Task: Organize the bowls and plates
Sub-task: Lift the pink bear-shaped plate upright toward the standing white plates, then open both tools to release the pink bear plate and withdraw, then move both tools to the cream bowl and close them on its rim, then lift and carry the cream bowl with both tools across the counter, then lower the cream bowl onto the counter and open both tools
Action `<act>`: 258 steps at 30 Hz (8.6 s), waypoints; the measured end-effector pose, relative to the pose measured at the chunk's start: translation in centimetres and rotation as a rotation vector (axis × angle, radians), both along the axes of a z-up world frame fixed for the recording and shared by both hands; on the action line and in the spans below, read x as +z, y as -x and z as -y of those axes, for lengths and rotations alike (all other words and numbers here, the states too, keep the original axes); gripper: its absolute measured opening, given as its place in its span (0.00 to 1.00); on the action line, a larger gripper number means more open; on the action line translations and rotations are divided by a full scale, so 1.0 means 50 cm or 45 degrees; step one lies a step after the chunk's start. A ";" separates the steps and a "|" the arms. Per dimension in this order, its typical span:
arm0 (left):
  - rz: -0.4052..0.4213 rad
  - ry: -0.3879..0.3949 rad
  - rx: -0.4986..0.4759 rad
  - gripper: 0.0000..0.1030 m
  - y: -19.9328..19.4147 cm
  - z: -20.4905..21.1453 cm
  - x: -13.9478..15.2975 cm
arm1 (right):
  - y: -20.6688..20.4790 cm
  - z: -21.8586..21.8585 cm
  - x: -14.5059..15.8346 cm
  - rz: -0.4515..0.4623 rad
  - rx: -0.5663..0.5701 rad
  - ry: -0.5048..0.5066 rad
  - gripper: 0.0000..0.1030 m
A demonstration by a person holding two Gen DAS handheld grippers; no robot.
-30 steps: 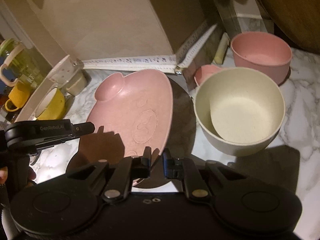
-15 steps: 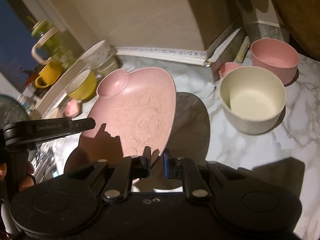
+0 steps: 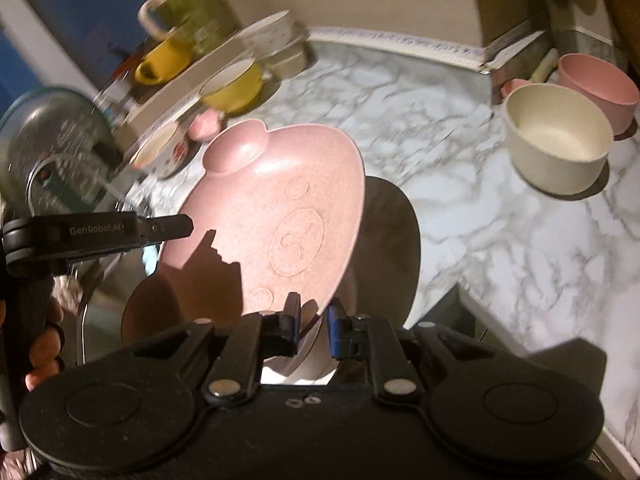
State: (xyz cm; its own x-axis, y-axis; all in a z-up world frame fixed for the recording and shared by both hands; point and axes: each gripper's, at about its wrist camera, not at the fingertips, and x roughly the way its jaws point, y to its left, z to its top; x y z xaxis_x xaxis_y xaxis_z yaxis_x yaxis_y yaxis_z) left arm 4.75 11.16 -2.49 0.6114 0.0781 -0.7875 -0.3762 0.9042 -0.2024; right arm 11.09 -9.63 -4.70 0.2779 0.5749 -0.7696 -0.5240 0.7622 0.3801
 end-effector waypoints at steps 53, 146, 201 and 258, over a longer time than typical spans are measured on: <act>-0.037 -0.114 0.096 0.21 0.128 -0.003 -0.003 | 0.057 -0.045 0.010 0.079 0.187 0.053 0.36; -0.018 -0.035 -0.377 0.08 -0.462 0.399 -0.116 | -0.361 0.278 -0.064 0.209 -0.453 0.226 0.10; -0.093 -0.146 -0.220 0.08 -0.169 0.207 0.065 | -0.132 0.049 0.105 0.254 -0.082 0.143 0.08; -0.051 -0.097 -0.603 0.15 -0.278 0.352 -0.001 | -0.160 0.259 0.070 0.227 -0.398 0.190 0.59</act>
